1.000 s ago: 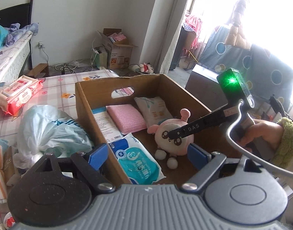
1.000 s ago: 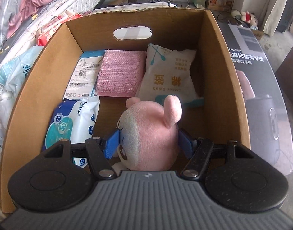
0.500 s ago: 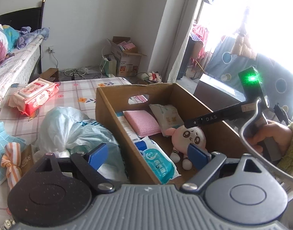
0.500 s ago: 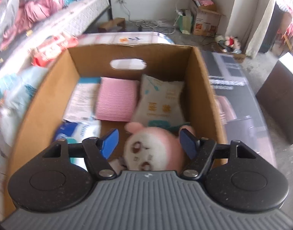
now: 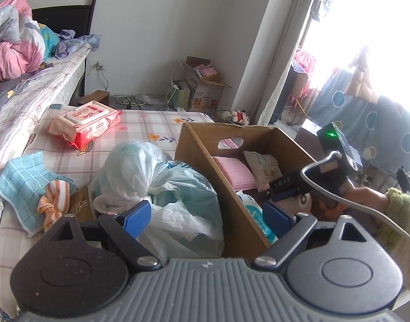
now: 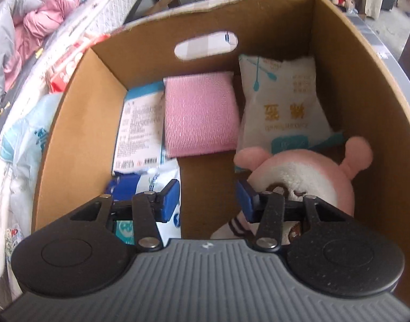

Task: Organize soft objects
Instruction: 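Move the right gripper back toward the blue towel on the bed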

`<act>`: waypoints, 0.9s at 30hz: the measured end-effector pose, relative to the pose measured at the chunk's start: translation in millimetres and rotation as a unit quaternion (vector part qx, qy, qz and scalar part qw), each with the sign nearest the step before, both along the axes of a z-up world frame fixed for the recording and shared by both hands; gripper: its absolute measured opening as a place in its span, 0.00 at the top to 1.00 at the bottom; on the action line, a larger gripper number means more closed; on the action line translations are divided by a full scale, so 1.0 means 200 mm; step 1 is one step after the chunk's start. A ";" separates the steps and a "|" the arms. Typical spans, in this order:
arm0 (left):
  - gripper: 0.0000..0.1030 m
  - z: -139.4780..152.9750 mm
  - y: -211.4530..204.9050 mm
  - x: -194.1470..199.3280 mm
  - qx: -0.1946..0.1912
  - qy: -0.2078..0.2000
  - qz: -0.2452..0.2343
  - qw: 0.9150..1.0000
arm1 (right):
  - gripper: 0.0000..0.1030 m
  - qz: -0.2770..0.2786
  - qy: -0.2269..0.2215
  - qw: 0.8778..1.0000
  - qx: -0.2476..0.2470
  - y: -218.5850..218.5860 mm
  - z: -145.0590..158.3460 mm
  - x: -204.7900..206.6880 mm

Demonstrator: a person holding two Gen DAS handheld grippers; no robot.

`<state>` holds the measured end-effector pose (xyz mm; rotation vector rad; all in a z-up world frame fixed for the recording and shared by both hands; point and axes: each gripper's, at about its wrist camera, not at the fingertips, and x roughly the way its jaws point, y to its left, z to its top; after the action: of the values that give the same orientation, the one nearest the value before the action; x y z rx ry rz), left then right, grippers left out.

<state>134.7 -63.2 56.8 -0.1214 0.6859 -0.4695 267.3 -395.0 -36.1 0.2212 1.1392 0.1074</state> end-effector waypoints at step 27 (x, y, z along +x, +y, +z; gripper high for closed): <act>0.11 -0.07 0.31 -0.05 0.006 0.005 0.064 0.998 | 0.42 0.007 -0.069 0.993 0.099 0.03 0.28 -0.10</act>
<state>124.6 -1.8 43.3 -0.1562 0.6865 -0.3422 246.9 -389.3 19.9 0.3772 0.9924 0.2460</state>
